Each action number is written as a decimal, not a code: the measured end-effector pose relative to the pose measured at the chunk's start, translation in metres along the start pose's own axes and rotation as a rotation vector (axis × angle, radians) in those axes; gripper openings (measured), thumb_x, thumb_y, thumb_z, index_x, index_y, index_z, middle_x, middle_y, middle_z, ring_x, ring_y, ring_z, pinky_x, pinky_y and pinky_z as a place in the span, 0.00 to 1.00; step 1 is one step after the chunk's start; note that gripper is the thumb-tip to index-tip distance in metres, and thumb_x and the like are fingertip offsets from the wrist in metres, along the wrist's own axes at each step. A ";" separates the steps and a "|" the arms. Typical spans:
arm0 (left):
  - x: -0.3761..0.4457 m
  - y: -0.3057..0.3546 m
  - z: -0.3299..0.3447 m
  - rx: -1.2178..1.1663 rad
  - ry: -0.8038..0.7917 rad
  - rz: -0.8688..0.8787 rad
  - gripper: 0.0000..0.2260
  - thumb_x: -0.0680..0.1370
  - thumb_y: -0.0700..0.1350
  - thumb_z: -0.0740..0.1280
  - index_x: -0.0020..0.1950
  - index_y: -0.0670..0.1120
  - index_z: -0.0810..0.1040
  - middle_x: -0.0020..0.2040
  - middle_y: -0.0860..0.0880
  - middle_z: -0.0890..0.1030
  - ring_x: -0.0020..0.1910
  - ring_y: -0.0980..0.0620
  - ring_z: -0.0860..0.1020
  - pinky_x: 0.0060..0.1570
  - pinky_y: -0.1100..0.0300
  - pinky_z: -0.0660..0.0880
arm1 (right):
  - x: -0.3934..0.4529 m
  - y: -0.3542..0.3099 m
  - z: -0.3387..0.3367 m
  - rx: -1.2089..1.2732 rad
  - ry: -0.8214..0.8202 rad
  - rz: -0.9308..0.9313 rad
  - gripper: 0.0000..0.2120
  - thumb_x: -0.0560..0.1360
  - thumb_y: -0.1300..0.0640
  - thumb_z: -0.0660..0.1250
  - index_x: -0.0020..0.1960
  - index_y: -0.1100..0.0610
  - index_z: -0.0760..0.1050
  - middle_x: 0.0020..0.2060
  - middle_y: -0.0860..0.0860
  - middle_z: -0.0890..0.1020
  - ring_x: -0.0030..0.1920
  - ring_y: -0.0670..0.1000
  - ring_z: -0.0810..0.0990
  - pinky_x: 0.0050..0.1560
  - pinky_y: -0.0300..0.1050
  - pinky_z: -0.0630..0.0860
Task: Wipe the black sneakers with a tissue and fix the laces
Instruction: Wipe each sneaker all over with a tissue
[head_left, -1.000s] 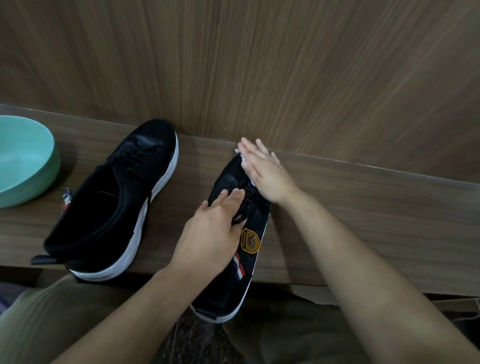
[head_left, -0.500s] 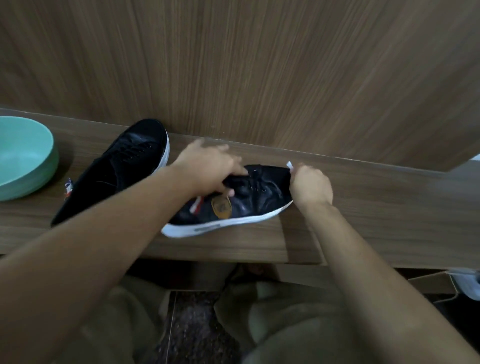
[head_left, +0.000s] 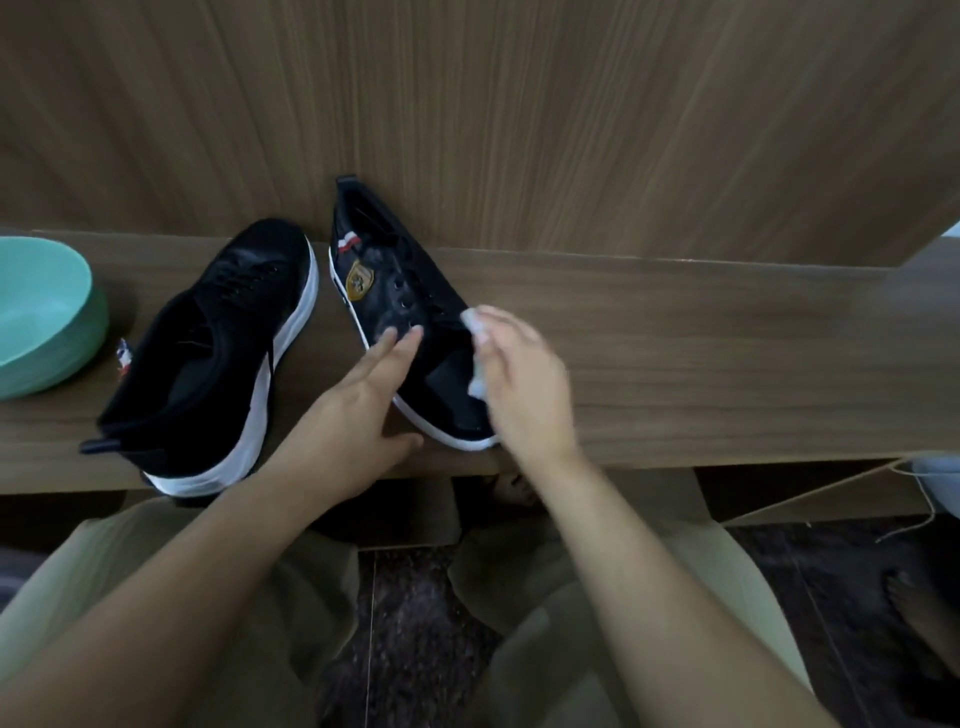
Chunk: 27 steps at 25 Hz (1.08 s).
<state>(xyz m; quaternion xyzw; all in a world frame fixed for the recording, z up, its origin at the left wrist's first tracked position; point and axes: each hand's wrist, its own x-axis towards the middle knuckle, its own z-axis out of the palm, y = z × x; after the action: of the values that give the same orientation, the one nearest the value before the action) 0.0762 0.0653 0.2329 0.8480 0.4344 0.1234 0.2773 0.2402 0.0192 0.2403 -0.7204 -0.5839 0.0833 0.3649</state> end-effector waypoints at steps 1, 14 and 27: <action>0.002 0.000 0.004 0.039 -0.033 0.012 0.37 0.71 0.40 0.71 0.75 0.50 0.56 0.77 0.51 0.50 0.75 0.55 0.53 0.70 0.62 0.57 | -0.010 -0.008 0.018 -0.092 -0.067 -0.116 0.18 0.81 0.57 0.53 0.66 0.58 0.73 0.66 0.53 0.75 0.69 0.52 0.69 0.68 0.41 0.60; 0.010 -0.003 0.007 0.130 -0.129 0.009 0.38 0.71 0.28 0.58 0.76 0.53 0.51 0.78 0.50 0.46 0.76 0.53 0.47 0.72 0.57 0.56 | -0.052 0.007 0.040 -0.446 -0.160 -0.255 0.22 0.76 0.65 0.60 0.70 0.64 0.66 0.71 0.57 0.67 0.73 0.60 0.60 0.71 0.57 0.55; 0.016 0.000 0.003 0.257 -0.163 -0.002 0.36 0.73 0.30 0.59 0.76 0.51 0.50 0.78 0.49 0.46 0.76 0.53 0.47 0.72 0.57 0.56 | -0.045 0.023 0.023 -0.396 -0.215 -0.497 0.20 0.72 0.72 0.60 0.62 0.61 0.77 0.65 0.54 0.76 0.69 0.56 0.69 0.71 0.51 0.60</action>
<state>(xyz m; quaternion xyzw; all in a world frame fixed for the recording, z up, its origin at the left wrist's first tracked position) 0.0869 0.0768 0.2304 0.8834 0.4234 -0.0024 0.2011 0.2318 -0.0131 0.1952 -0.5999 -0.7818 -0.0480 0.1633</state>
